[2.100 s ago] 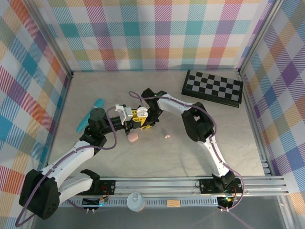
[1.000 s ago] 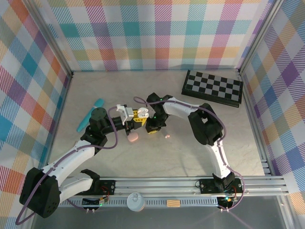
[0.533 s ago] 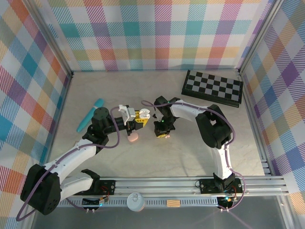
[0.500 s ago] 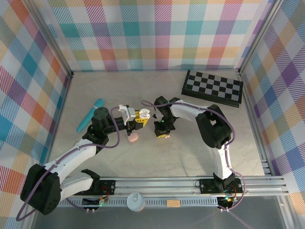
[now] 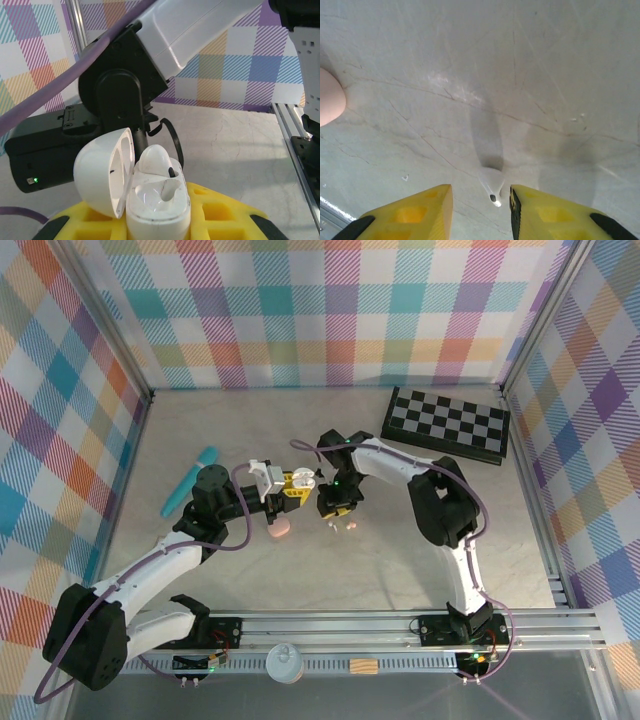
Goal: Insert the wireless bluetooth earbuds into the charging case
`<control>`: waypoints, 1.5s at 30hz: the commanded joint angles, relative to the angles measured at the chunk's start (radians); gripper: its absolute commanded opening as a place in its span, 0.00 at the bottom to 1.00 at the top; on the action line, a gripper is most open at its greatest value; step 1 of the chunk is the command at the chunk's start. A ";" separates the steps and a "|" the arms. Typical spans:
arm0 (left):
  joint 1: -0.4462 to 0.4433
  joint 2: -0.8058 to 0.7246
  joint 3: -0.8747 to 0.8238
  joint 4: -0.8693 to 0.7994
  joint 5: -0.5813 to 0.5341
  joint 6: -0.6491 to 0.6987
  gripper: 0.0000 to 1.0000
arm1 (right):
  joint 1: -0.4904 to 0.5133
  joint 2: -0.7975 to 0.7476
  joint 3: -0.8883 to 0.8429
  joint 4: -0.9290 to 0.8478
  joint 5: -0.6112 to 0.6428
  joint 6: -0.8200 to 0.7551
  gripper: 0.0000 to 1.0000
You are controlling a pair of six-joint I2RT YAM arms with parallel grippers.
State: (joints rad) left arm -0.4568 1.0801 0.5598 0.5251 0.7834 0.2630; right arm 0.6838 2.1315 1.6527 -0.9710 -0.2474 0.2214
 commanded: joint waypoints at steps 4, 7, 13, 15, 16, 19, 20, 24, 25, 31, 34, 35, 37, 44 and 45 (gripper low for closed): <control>-0.011 -0.014 0.028 0.006 0.015 0.026 0.12 | 0.012 0.078 0.090 -0.116 0.020 -0.042 0.36; -0.010 -0.013 0.027 0.006 0.017 0.027 0.12 | 0.017 0.104 0.125 -0.150 0.019 -0.050 0.35; -0.010 -0.011 0.032 -0.004 0.022 0.034 0.12 | 0.028 0.139 0.156 -0.186 0.022 -0.057 0.33; -0.011 -0.011 0.031 -0.003 0.021 0.035 0.12 | 0.034 0.148 0.168 -0.204 0.023 -0.064 0.33; -0.011 -0.011 0.031 -0.002 0.021 0.035 0.12 | 0.037 0.153 0.172 -0.214 0.027 -0.067 0.33; -0.010 -0.009 0.027 0.007 0.021 0.033 0.12 | 0.046 0.168 0.182 -0.235 0.051 -0.074 0.33; -0.011 -0.007 0.026 0.009 0.023 0.034 0.12 | 0.049 0.172 0.183 -0.236 0.057 -0.073 0.33; -0.010 -0.009 0.026 0.008 0.024 0.033 0.12 | 0.052 0.182 0.191 -0.240 0.067 -0.063 0.30; -0.010 -0.012 0.026 0.006 0.023 0.035 0.12 | 0.053 0.185 0.192 -0.241 0.068 -0.063 0.30; -0.010 -0.015 0.021 -0.001 0.018 0.041 0.12 | 0.054 0.213 0.198 -0.248 0.091 -0.064 0.28; -0.011 -0.016 0.022 -0.001 0.019 0.042 0.12 | 0.056 0.220 0.198 -0.242 0.101 -0.056 0.25; -0.010 -0.016 0.021 -0.002 0.018 0.041 0.12 | 0.056 0.221 0.198 -0.241 0.103 -0.053 0.24; -0.010 -0.016 0.022 -0.005 0.017 0.041 0.12 | 0.056 0.215 0.198 -0.238 0.107 -0.047 0.24; -0.009 -0.010 0.013 0.002 -0.019 0.043 0.13 | 0.053 0.122 0.151 -0.180 0.100 -0.037 0.23; -0.010 -0.010 0.006 0.009 -0.041 0.041 0.14 | 0.047 0.103 0.139 -0.165 0.096 -0.030 0.22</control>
State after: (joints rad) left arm -0.4568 1.0798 0.5598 0.5220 0.7731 0.2825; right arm 0.7300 2.2890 1.8282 -1.1694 -0.1646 0.1726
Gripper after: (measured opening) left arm 0.210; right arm 0.225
